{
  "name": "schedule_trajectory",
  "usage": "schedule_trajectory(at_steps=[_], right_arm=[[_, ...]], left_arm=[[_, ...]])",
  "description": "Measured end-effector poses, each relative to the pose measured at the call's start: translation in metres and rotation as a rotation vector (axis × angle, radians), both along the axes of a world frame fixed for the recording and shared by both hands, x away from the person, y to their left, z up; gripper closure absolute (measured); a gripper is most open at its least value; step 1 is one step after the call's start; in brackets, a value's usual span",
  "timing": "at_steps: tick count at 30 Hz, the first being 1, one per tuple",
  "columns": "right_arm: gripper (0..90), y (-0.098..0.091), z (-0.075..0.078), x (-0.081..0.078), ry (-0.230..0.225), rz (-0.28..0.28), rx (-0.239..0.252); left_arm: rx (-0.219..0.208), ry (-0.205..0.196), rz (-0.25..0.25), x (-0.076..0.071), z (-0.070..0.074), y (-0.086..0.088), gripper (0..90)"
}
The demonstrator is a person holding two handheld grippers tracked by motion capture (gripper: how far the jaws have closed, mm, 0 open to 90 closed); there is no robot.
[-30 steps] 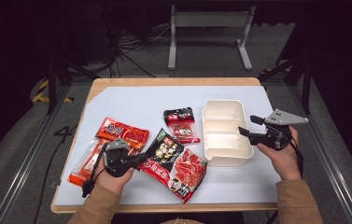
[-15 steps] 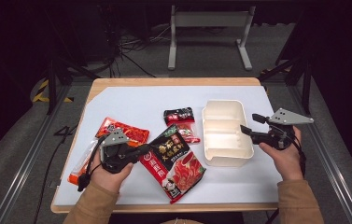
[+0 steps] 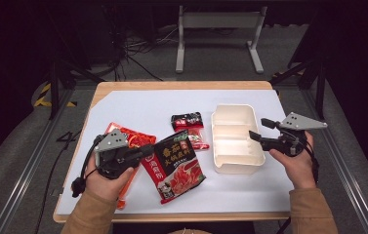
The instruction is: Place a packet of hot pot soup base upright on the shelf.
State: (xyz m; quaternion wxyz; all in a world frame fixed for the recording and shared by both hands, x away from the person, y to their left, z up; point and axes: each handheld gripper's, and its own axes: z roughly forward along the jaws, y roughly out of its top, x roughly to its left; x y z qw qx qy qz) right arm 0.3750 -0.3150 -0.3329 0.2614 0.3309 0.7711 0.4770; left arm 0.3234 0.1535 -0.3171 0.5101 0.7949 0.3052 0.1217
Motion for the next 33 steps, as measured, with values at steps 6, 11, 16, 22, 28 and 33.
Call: schedule_trajectory(at_steps=[6, 11, 16, 22, 28, 33], right_arm=[[37.5, 0.006, 0.011, -0.005, 0.002, 0.066, 0.086], [38.5, 0.014, 0.018, -0.009, 0.004, 0.12, 0.124], [37.8, 0.022, 0.022, -0.011, 0.007, 0.16, 0.134], [38.0, 0.038, 0.026, -0.014, 0.023, 0.196, 0.121], [38.0, 0.063, 0.029, -0.015, 0.047, 0.255, 0.11], [37.3, 0.083, 0.034, -0.014, 0.058, 0.296, 0.093]], left_arm=[[-0.001, -0.026, -0.019, -0.002, 0.01, 0.004, 87.7], [-0.009, -0.048, -0.019, 0.0, 0.015, 0.005, 87.6], [-0.02, -0.076, -0.023, 0.002, 0.018, 0.004, 87.5], [-0.027, -0.075, -0.03, 0.006, 0.019, 0.003, 87.6], [-0.024, -0.076, -0.036, 0.008, 0.02, -0.002, 87.5], [-0.028, -0.082, -0.032, 0.008, 0.019, 0.0, 87.5]])
